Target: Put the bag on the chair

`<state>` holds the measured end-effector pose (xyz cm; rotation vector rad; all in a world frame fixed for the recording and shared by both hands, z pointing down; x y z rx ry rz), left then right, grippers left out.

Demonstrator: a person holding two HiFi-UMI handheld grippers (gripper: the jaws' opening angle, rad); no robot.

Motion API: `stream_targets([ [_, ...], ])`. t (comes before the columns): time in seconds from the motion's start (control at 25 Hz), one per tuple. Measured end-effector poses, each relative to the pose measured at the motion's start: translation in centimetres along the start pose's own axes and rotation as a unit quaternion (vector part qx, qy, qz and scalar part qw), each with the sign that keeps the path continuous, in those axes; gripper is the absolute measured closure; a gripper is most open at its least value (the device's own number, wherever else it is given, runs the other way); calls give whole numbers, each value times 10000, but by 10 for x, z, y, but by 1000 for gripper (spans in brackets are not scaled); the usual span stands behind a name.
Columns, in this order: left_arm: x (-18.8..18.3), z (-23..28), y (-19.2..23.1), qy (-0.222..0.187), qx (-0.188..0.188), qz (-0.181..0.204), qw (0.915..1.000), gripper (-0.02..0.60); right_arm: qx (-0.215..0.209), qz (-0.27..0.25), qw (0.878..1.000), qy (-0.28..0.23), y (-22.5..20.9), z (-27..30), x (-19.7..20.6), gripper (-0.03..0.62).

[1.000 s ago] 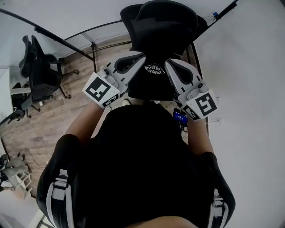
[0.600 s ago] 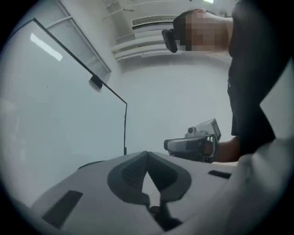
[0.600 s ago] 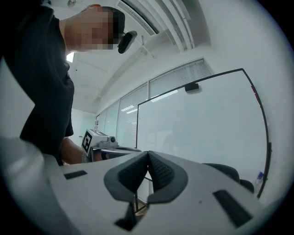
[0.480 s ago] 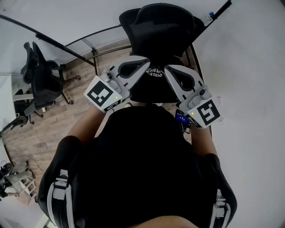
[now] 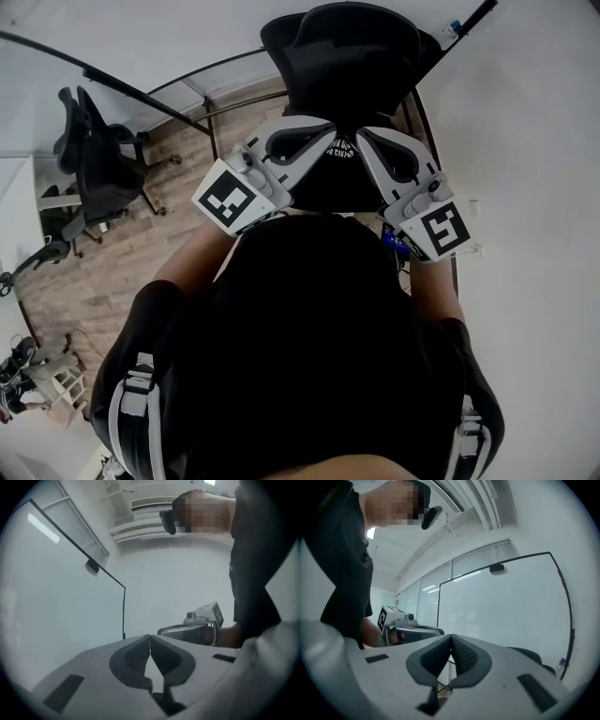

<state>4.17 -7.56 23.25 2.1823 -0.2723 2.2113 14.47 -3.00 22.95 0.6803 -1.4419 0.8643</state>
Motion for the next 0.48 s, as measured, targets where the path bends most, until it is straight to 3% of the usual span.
stream_targets([
  [0.48,3,10,14,10,-64,-42,10000,575,166,166,9997,77,-13,4,5,592],
])
Point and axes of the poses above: the fingertips, and each gripper's own axes: z forward along the fingers, y to its left, x out of its underside, the point moved 5 cm from there along -z, backward along the fingers, and after that the axes turned 7 degrees about z, right-handed, at the moved point
